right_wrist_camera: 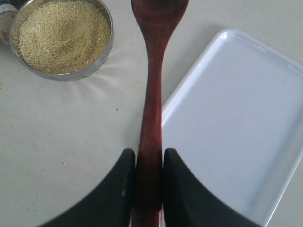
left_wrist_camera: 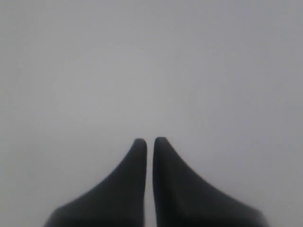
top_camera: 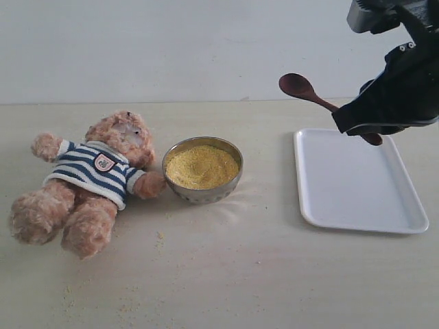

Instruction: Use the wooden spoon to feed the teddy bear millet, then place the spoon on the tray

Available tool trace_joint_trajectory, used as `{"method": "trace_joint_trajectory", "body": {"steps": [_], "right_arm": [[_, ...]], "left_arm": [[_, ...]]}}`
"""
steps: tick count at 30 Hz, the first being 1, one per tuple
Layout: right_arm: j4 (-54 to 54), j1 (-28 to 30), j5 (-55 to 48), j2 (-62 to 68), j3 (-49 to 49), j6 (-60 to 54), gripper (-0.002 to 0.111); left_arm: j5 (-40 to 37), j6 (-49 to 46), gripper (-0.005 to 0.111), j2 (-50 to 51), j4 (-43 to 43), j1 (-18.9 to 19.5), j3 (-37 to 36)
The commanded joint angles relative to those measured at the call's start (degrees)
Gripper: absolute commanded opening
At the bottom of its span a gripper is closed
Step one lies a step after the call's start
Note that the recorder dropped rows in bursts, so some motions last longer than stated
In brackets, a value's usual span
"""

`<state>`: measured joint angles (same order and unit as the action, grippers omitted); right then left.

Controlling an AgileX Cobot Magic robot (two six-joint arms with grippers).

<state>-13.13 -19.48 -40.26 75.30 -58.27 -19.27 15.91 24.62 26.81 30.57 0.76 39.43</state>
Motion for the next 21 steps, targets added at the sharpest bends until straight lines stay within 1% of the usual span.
{"method": "trace_joint_trajectory", "body": {"steps": [1, 2, 3, 4, 5, 6, 7, 8, 9, 10, 11, 13, 14, 16, 21], "right_arm": [[-0.1, 0.5, 0.6, -0.5, 0.0, -0.7, 0.000], [-0.1, 0.5, 0.8, -0.5, 0.0, -0.7, 0.000], [-0.1, 0.5, 0.7, -0.5, 0.0, -1.0, 0.000], [-0.1, 0.5, 0.7, -0.5, 0.0, -1.0, 0.000], [-0.1, 0.5, 0.7, -0.5, 0.0, -1.0, 0.000], [-0.1, 0.5, 0.7, -0.5, 0.0, -1.0, 0.000], [-0.5, 0.5, 0.7, -0.5, 0.0, -1.0, 0.000], [-0.6, 0.5, 0.7, -0.5, 0.0, -1.0, 0.000], [-1.2, 0.5, 0.7, -0.5, 0.0, -1.0, 0.000], [-1.4, 0.5, 0.9, -0.5, 0.2, -1.1, 0.000], [-1.7, 0.5, 1.6, -0.5, 1.0, -1.5, 0.000], [-2.0, 0.5, 2.4, -0.6, 2.2, -2.0, 0.000], [-2.3, 0.5, 3.0, -0.7, 3.0, -2.7, 0.000], [-2.4, 0.5, 3.2, -0.8, 3.9, -3.8, 0.000], [-2.4, 0.5, 3.2, -0.8, 3.9, -3.8, 0.000]], "left_arm": [[-21.7, -8.2, 0.005, -1.1, 2.0, 0.1, -2.0], [-27.5, -9.2, 0.005, -3.0, 1.8, 0.1, -2.7], [-33.8, -9.2, 0.005, -6.9, 1.8, 0.1, -3.3], [-36.3, -9.2, 0.005, -8.3, 1.6, 0.1, -3.5], [-39.3, -8.8, 0.005, -13.4, 1.4, 0.1, -3.5], [-39.4, -8.8, 0.005, -15.6, 1.0, 0.1, -3.5], [-39.2, -8.8, 0.005, -20.8, -1.1, 0.1, -3.5], [-38.9, -8.8, 0.005, -23.1, -3.0, 0.1, -3.5], [-37.4, -8.8, 0.005, -26.8, -9.1, 0.1, -4.5], [-36.7, -8.8, 0.005, -26.8, -12.1, 0.1, -5.6], [-36.7, -9.0, 0.005, -26.8, -14.5, 0.1, -8.3], [-35.2, -8.9, 0.005, -26.8, -15.5, 0.1, -14.1], [-33.1, -8.9, 0.005, -26.0, -17.0, 0.1, -18.1], [-31.9, -8.9, 0.005, -25.5, -19.9, 0.1, -23.3], [-33.2, -8.9, 0.005, -25.5, -19.2, 0.1, -31.0]]}}
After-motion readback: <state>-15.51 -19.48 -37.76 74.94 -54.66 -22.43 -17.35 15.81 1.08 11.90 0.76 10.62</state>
